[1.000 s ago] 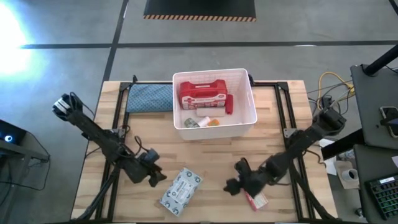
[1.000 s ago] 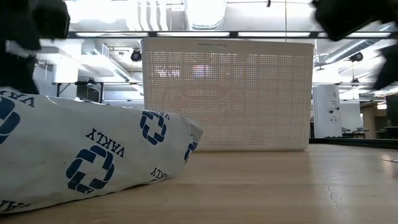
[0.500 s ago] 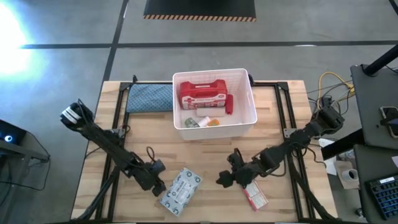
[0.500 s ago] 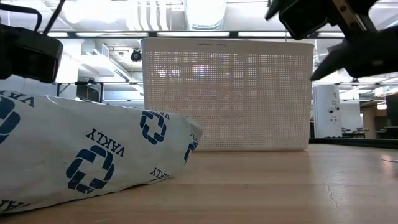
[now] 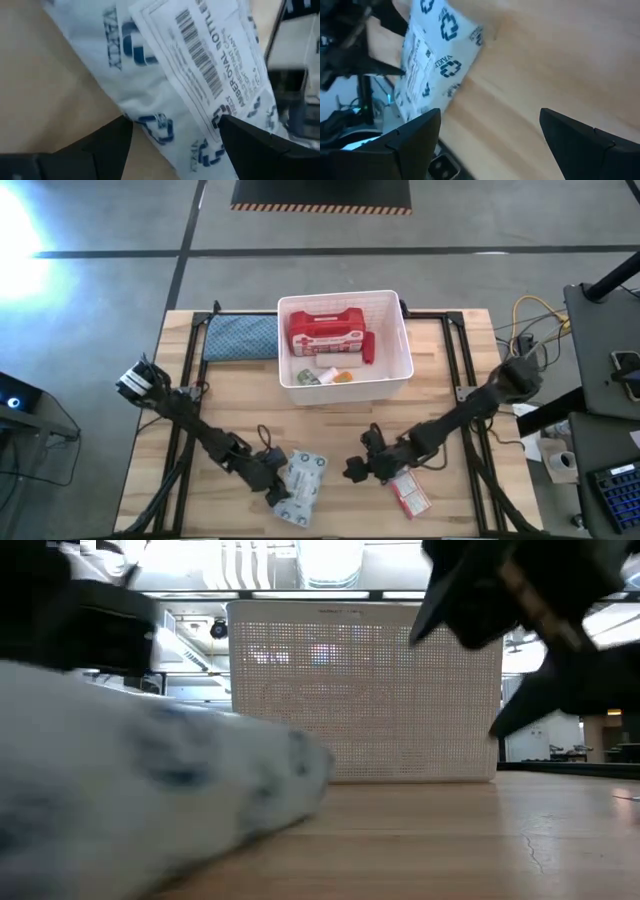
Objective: Pick & place medical supplies in basket/bin
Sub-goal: Put the mailer bag into the bin
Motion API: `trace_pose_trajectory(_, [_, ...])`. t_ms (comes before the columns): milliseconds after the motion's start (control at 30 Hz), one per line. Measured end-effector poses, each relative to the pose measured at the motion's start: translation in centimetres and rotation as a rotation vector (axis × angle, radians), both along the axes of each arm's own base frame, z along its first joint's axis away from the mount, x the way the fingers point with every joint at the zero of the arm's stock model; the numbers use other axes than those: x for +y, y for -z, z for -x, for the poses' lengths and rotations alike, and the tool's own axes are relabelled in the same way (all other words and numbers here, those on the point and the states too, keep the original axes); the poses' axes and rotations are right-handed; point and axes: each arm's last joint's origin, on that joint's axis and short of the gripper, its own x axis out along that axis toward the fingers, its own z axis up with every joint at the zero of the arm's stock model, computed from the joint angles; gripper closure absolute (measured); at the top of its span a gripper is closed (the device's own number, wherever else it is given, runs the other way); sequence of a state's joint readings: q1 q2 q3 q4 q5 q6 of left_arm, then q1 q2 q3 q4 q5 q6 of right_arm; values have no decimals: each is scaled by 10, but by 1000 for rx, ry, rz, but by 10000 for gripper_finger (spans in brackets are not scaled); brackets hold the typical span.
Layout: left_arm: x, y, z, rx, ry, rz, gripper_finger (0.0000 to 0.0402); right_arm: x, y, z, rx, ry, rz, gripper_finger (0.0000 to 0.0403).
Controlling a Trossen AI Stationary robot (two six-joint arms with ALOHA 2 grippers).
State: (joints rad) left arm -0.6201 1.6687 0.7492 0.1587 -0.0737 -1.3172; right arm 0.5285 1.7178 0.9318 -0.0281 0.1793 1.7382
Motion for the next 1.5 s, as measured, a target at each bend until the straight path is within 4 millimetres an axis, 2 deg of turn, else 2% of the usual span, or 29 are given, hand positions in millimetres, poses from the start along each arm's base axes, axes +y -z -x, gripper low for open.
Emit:
trace_pose_trajectory(133, [11,-8,-26,-63,-16,-48,126,5,17,-11,-15,6,-7,74])
trace_pose_trajectory(300, [22,-12,-52,-97,-7,-76,126,8,25,-19,-39,-27,16,74])
trace_pose_trajectory(533, [19,-10,-71,-90,22,-52,126,9,36,-19,-15,-46,47,74])
trace_pose_trajectory(867, [12,5,-76,-56,43,-59,126,7,41,-22,-28,-92,102,74])
trace_pose_trajectory(1233, [16,7,-76,-79,61,-92,126,-4,22,-46,-121,-190,222,74])
trace_pose_trajectory(1500, [16,6,-77,-92,65,-99,126,2,1,-60,-232,-306,277,74])
